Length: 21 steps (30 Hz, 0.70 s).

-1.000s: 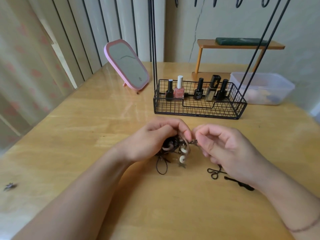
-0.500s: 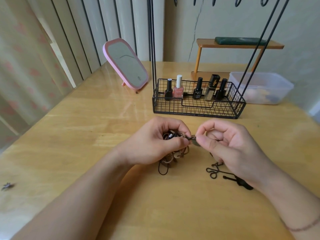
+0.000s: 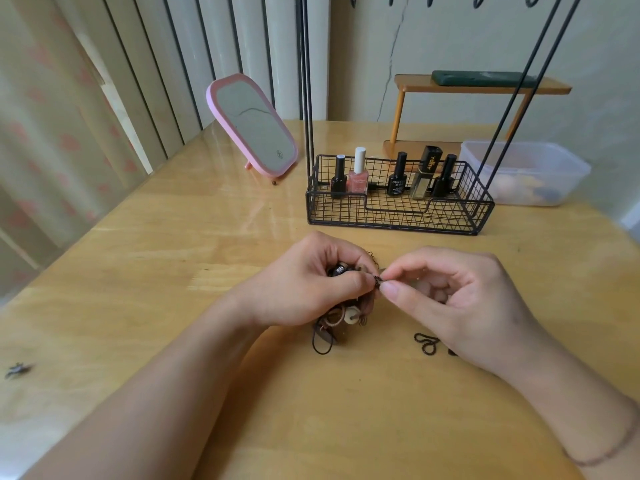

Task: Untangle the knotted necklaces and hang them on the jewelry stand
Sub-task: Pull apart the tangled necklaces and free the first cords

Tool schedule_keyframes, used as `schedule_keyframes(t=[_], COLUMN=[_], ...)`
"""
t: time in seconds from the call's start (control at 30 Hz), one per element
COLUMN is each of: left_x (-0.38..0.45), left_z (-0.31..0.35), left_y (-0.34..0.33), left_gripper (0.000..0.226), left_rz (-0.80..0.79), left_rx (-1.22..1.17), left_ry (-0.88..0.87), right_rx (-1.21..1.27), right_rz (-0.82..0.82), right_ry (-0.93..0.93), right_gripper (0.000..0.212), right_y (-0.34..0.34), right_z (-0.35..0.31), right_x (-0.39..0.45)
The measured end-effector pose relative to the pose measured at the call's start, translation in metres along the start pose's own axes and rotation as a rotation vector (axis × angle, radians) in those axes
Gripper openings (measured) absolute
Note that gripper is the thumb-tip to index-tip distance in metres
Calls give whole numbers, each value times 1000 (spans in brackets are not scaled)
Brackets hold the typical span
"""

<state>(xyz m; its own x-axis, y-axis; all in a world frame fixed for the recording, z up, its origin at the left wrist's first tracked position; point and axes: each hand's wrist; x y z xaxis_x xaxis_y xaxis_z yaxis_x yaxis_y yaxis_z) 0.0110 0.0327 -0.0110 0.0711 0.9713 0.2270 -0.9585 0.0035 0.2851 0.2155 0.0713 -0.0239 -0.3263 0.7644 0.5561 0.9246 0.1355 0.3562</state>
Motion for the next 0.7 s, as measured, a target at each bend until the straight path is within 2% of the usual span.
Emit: schedule_keyframes(t=[0.07,0.2,0.37,0.5,0.6,0.7], left_x=[0,-1,-1,-2,-2,-2], left_z=[1,2,0,-2,-1,0], left_y=[-1,-2,-4,-7,-8,-7], left_gripper=[20,16,10,9,8,10], left_rz=[-2,4,73,97,108,128], left_rx=[-3,-46,43,144,139,109], left_ry=[7,12,-28,-109,-138,-158], right_rx=[-15,5,15,-12,-6,64], right_rz=[2,-16,-41,-18,-2,-25], right_ry=[1,-73,-232,-143,-83,-124], right_gripper=[6,20,5,15,6,7], right_y=[0,-2,0,-4,-5,-3], right_z=[-1,-6,-9,-7,-4,-2], right_x=[1,2,4,3,4,7])
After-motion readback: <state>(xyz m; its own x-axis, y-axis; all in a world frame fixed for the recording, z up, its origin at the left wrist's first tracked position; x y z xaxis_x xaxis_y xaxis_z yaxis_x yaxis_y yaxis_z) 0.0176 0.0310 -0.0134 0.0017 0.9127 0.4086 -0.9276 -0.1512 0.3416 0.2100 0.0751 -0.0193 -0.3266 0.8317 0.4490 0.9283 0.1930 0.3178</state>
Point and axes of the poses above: each hand's wrist, its own x-axis towards the middle knuckle, its own y-axis out of the back of the hand, z = x × y, and after that the axes turned 15 degrees about z, right-handed
